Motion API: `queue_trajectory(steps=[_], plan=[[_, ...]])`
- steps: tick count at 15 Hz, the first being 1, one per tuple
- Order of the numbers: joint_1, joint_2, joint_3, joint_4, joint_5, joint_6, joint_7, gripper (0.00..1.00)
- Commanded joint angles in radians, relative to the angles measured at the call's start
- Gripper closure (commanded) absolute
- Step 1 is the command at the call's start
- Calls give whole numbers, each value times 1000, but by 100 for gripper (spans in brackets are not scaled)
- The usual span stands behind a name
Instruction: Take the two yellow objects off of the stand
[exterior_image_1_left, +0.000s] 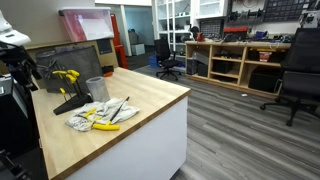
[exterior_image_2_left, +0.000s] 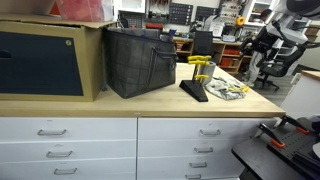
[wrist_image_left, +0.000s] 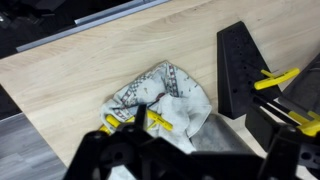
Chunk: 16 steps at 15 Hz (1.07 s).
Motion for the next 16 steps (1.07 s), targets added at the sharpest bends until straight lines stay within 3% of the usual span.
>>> queue_trajectory(steps=[1, 9, 16], plan=[[22, 68, 61, 1, 36, 107, 119, 0], [30, 60, 41, 1, 5, 87, 110, 0], [49, 244, 64, 18, 85, 227, 268, 0]])
